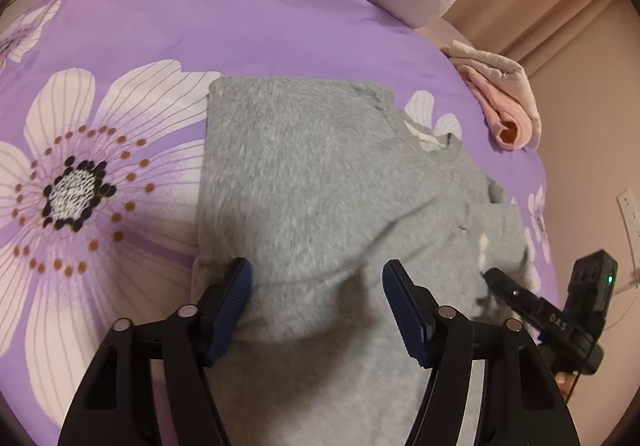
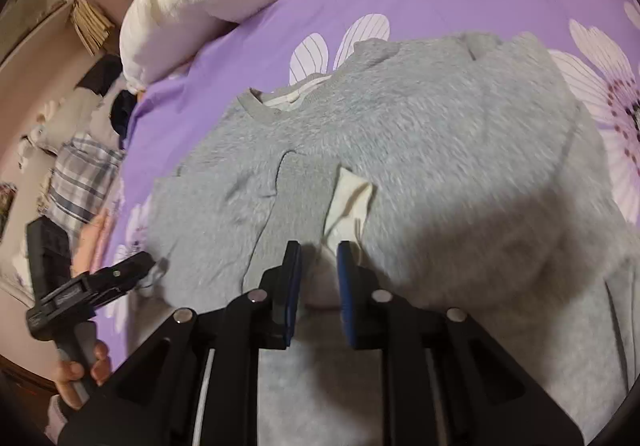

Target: Fold small clothes

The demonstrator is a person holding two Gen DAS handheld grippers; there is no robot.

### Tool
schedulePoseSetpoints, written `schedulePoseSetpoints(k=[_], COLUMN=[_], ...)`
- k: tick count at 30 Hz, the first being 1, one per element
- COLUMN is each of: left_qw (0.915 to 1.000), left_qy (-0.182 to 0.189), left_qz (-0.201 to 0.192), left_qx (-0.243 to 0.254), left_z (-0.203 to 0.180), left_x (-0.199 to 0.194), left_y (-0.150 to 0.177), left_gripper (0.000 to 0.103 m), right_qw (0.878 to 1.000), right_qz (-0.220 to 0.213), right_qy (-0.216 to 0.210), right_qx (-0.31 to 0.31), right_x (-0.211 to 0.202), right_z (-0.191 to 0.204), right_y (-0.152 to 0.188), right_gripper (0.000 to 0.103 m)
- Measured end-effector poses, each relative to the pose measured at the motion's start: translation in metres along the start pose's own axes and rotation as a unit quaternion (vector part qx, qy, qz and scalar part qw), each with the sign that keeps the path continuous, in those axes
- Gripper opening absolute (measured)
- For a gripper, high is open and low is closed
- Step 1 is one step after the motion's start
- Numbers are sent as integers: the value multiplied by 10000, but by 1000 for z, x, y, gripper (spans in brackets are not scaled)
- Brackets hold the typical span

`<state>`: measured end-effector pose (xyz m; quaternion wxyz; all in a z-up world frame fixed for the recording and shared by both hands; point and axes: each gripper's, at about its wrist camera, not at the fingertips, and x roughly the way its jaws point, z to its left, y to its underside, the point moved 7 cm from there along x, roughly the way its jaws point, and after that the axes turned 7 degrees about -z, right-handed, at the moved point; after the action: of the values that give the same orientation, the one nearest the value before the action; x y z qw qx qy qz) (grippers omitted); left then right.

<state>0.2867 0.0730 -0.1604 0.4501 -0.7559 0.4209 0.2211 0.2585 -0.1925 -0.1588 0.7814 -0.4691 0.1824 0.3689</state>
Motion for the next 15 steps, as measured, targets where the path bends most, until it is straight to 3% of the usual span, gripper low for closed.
schedulePoseSetpoints(k=[1,2,3,5,11,15], left_qw=[10000,9999,9998,9996,9993,9970], left_qy=[19,77,160,225,278,578], left_qz=[-24,-69,-120,-193,-114,48], left_qx=[6,32,39,-18,-224,-511], left_z=[-2,-4,-5,-1,23,26], left_x=[-8,-20,-34,-55,-106,-127], left_y=[1,4,10,25,89,131], left_gripper=[69,71,78,89,90,90], right_qw=[10000,9999,9997,9994,9985,9968], right_qz=[-58,-128,-185,-311,-521,-590], right_qy=[-37,-97,-137,-160,96,418], right_qx=[-16,-11,5,-4,120,329], right_x=[-10,-23,-35,-60,-132,-166], right_z=[1,1,-1,-4,-39,-64], right_y=[2,4,7,16,52,77], right_gripper=[27,38,51,61,66,69])
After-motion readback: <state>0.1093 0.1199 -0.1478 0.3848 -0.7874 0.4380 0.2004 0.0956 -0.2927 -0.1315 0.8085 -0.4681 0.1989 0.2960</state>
